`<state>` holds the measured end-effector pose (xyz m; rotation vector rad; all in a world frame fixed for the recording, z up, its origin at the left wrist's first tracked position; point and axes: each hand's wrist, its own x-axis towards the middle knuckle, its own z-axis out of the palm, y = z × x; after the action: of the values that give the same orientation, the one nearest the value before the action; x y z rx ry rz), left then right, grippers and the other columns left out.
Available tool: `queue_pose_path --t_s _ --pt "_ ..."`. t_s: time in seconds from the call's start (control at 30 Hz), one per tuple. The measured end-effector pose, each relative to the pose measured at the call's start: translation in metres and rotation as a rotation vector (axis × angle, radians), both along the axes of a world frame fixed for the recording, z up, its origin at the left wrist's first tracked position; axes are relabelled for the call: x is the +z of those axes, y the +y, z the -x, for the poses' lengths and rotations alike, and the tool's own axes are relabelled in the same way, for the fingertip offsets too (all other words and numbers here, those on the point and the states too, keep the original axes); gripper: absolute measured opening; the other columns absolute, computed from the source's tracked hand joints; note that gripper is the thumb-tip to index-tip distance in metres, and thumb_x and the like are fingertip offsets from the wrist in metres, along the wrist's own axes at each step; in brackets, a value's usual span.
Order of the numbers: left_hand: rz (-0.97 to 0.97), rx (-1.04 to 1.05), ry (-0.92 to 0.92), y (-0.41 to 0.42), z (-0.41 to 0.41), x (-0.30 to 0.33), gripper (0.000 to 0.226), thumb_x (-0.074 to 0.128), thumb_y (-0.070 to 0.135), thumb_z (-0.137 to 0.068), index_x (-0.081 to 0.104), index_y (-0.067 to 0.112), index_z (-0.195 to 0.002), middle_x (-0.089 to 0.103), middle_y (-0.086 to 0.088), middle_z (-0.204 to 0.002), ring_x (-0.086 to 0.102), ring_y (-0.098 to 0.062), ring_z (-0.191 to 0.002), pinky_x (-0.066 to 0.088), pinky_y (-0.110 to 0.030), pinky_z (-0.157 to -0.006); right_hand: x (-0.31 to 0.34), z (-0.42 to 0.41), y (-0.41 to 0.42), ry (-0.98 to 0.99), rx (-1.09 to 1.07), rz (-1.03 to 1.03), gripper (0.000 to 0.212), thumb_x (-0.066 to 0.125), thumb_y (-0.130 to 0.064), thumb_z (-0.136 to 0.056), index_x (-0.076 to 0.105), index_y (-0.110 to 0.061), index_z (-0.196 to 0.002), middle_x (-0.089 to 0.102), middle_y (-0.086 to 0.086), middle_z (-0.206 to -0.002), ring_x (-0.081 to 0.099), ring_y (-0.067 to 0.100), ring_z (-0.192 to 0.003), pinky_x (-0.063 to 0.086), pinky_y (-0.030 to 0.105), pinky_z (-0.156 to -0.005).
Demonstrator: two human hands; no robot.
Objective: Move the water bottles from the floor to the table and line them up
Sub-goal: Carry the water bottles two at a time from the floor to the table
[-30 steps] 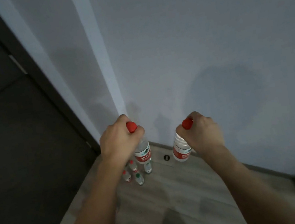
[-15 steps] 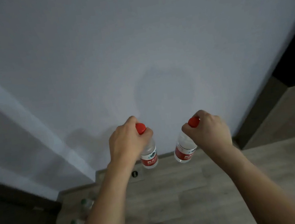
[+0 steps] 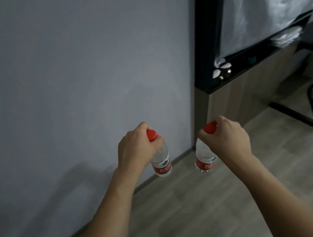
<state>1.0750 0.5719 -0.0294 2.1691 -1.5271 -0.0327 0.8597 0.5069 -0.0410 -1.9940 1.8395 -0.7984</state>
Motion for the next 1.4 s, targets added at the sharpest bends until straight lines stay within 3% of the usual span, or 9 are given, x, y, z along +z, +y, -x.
queue_pose_path --t_s 0.13,0.3,0.43,0.6,0.7,0.8,1.03,1.4 --pt "0.011 -0.110 0.008 -0.059 0.066 0.002 0.026 0.063 0.048 -0.078 0.048 0.027 -0.075 0.054 0.009 -0.061 0.049 -0.008 -0.055 0.028 -0.023 -0.047 0.001 0.075 -0.039 0.013 -0.088 0.004 0.027 0.056 -0.049 -0.070 0.050 -0.023 -0.073 0.054 -0.006 -0.065 0.056 0.015 -0.059 0.049 0.031 -0.057" --pt "0.048 -0.228 0.048 -0.125 0.157 -0.004 0.024 0.065 0.050 -0.078 0.050 0.030 -0.078 0.053 0.011 -0.062 0.048 -0.003 -0.056 0.028 -0.020 -0.048 -0.001 0.165 -0.080 0.016 -0.200 0.032 0.027 0.053 -0.050 -0.068 0.048 -0.023 -0.068 0.054 -0.006 -0.061 0.054 0.013 -0.055 0.044 0.027 -0.052" --pt "0.050 -0.346 0.071 -0.173 0.228 -0.002 0.025 0.062 0.053 -0.077 0.049 0.032 -0.075 0.054 0.012 -0.061 0.049 -0.002 -0.058 0.029 -0.020 -0.049 0.002 0.237 -0.101 0.039 -0.316 0.021 0.027 0.055 -0.050 -0.071 0.054 -0.023 -0.078 0.057 -0.006 -0.068 0.058 0.017 -0.064 0.055 0.036 -0.063" --pt "0.022 -0.518 0.109 -0.229 0.317 0.004 0.024 0.064 0.052 -0.076 0.051 0.031 -0.074 0.058 0.012 -0.062 0.055 -0.001 -0.057 0.033 -0.015 -0.047 0.001 0.319 -0.123 0.014 -0.436 0.073 0.024 0.058 -0.050 -0.070 0.052 -0.027 -0.078 0.052 -0.012 -0.065 0.054 0.012 -0.061 0.049 0.030 -0.057" --pt "0.006 -0.615 0.166 -0.261 0.369 0.003 0.022 0.070 0.044 -0.076 0.054 0.028 -0.074 0.058 0.010 -0.062 0.058 0.005 -0.068 0.038 -0.009 -0.046 -0.005 0.363 -0.137 0.014 -0.505 0.058 0.025 0.059 -0.050 -0.070 0.052 -0.026 -0.076 0.051 -0.011 -0.064 0.053 0.010 -0.058 0.046 0.028 -0.056" --pt "-0.025 -0.673 0.171 -0.295 0.421 -0.003 0.022 0.070 0.043 -0.076 0.056 0.025 -0.075 0.059 0.008 -0.063 0.057 -0.004 -0.061 0.035 -0.014 -0.049 -0.012 0.408 -0.158 0.019 -0.582 0.010 0.025 0.057 -0.048 -0.069 0.054 -0.024 -0.073 0.054 -0.007 -0.065 0.054 0.016 -0.060 0.043 0.028 -0.056" --pt "-0.032 -0.791 0.196 -0.397 0.532 -0.016 0.019 0.069 0.039 -0.074 0.058 0.023 -0.073 0.059 0.007 -0.061 0.058 -0.014 -0.066 0.036 -0.027 -0.062 -0.021 0.499 -0.235 0.028 -0.709 -0.048 0.025 0.056 -0.046 -0.068 0.058 -0.022 -0.078 0.062 -0.001 -0.074 0.059 0.027 -0.071 0.046 0.031 -0.062" --pt "0.018 -0.892 0.245 -0.531 0.686 0.011 0.020 0.069 0.041 -0.078 0.059 0.023 -0.079 0.063 0.005 -0.068 0.061 -0.021 -0.071 0.049 -0.033 -0.070 0.007 0.635 -0.349 0.012 -0.833 0.026 0.023 0.058 -0.045 -0.070 0.058 -0.024 -0.079 0.062 -0.005 -0.072 0.059 0.022 -0.069 0.041 0.029 -0.060"
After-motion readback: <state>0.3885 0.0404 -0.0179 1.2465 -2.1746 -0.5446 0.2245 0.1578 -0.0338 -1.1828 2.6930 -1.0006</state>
